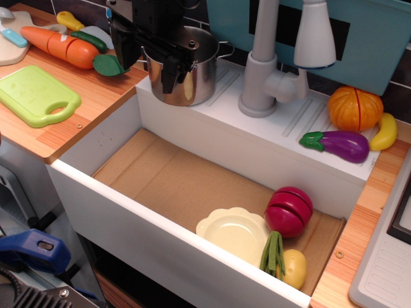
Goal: Put pot or pan in sink
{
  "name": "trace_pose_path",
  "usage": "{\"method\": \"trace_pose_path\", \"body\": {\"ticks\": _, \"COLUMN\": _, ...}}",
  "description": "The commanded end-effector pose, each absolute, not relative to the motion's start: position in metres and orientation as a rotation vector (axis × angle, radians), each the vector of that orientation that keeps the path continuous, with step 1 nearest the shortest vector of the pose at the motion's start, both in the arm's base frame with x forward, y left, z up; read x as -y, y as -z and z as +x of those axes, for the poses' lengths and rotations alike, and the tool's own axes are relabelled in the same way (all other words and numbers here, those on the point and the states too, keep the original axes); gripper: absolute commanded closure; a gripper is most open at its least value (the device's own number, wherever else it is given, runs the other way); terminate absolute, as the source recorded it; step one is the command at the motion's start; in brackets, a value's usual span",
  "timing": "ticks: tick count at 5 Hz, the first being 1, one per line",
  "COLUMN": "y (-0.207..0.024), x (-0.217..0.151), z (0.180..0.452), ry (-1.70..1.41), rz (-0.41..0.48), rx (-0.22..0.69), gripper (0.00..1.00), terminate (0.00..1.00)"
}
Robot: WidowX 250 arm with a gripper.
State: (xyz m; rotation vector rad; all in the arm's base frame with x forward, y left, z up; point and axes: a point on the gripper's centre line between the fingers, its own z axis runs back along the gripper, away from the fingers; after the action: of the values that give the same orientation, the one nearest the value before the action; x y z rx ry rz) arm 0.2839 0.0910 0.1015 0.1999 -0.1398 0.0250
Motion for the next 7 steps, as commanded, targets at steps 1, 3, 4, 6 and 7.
{"method": "trace_pose_path", "body": {"ticks": 1, "y": -0.102, "x": -0.091, "z": 0.284, "ry": -0.025, "rz": 0.200, "rx": 0.140, "gripper": 0.00, "terminate": 0.00}}
{"method": "trace_pose_path", "body": {"ticks": 3, "y": -0.116, "x": -0.094, "z": 0.297, "ry": 0.112, "rz": 0.254, "rx": 0.184, "gripper": 0.00, "terminate": 0.00}}
{"method": "trace_pose_path", "body": {"ticks": 4, "y": -0.124, "x": -0.098, "z": 0.308, "ry": 0.182, "rz": 0.267, "rx": 0.195, "gripper": 0.00, "terminate": 0.00}}
{"method": "trace_pose_path", "body": {"ticks": 6, "y": -0.121, "x": -0.108, "z": 0.335, "ry": 0.356, "rz": 0.229, "rx": 0.250, "gripper": 0.00, "terminate": 0.00}}
{"method": "trace_pose_path", "body": {"ticks": 7, "y": -0.110, "x": -0.110, "z": 0.350, "ry": 0.437, "rz": 0.217, "rx": 0.284, "gripper": 0.00, "terminate": 0.00}}
